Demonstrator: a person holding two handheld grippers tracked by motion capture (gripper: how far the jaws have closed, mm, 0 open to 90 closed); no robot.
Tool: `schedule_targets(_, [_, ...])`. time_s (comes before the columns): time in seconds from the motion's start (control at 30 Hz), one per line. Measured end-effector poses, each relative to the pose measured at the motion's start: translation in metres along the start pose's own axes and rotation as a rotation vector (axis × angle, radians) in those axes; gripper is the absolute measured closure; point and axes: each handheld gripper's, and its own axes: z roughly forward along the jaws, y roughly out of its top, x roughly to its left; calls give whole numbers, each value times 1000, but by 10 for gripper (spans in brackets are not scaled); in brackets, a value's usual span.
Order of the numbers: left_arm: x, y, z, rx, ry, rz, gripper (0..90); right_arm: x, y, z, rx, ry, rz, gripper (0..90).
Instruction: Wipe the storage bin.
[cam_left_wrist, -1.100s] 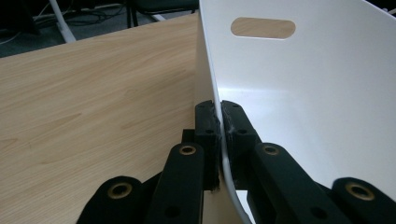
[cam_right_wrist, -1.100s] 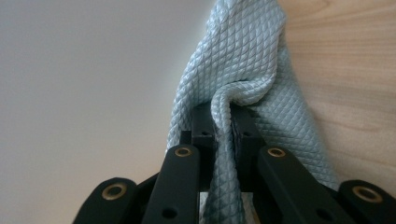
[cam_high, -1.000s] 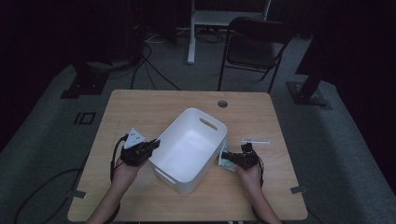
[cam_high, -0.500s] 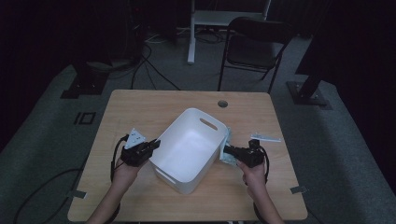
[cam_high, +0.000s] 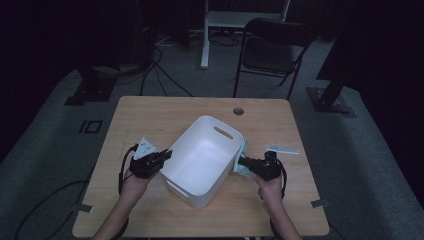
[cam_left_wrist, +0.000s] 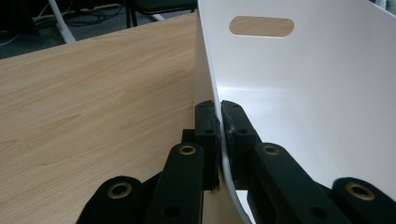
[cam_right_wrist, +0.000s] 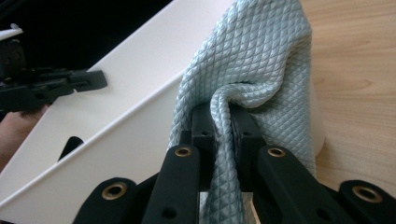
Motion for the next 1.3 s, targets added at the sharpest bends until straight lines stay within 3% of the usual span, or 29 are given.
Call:
schedule_targets(0.33, [-1,0,0,0,4,4,864,-5,-4,6,36,-35,-13,830])
schedule_targets(1.3, [-2,0,0,0,17,11,863,-26,-20,28,140,-86,48,829])
